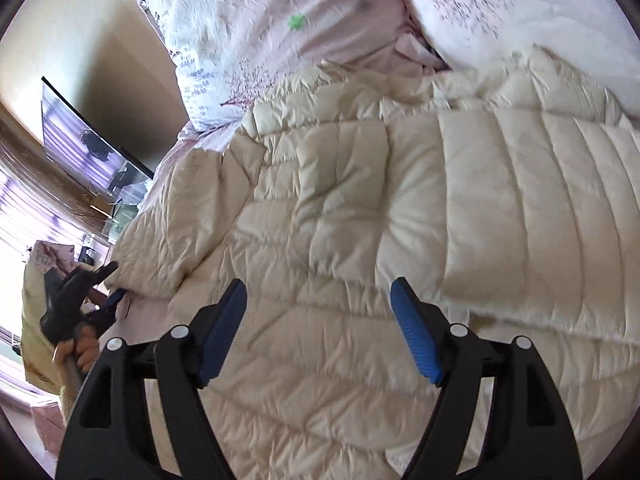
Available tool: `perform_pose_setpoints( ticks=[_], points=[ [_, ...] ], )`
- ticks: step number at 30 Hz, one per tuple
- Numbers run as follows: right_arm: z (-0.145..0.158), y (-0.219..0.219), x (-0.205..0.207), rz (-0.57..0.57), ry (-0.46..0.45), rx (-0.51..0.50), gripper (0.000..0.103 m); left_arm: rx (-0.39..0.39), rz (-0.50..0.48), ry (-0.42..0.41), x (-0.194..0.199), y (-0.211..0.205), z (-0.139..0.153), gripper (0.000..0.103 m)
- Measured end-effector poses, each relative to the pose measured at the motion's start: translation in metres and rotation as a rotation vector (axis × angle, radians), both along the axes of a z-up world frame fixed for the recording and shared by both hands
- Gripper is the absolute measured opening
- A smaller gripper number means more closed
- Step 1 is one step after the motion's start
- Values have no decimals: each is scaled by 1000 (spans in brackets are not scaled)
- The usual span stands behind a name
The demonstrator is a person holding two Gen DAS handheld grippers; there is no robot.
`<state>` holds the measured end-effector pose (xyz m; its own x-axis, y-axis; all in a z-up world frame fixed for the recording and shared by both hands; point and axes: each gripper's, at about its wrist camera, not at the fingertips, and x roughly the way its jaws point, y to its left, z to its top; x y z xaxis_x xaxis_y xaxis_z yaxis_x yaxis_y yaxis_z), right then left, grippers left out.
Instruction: Fold large clothes
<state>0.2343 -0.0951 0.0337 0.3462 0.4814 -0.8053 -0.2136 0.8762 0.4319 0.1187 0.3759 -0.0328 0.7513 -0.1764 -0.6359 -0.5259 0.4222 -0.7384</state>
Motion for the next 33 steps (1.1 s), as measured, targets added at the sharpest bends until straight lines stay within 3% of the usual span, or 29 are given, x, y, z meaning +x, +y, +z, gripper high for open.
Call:
perform_pose_setpoints(
  ticks=[2, 5, 14, 22, 27, 33],
  points=[
    [-3, -9, -8, -4, 4, 0, 74, -5, 8, -4, 3, 5, -1, 24],
    [-3, -10, -10, -13, 6, 7, 74, 2, 6, -20, 6, 5, 4, 10],
    [-3, -42, -17, -59, -2, 36, 74, 107, -74, -162, 11, -26, 63, 6],
    [2, -64, -29, -86, -26, 49, 74, 172, -261, -326, 23, -96, 122, 6],
    [5, -81, -37, -116, -36, 55, 74, 162, -401, -393, 33, -154, 138, 6],
    [10, -96, -45, -141, -63, 40, 74, 175, -577, -411, 47, -235, 133, 6]
  ],
)
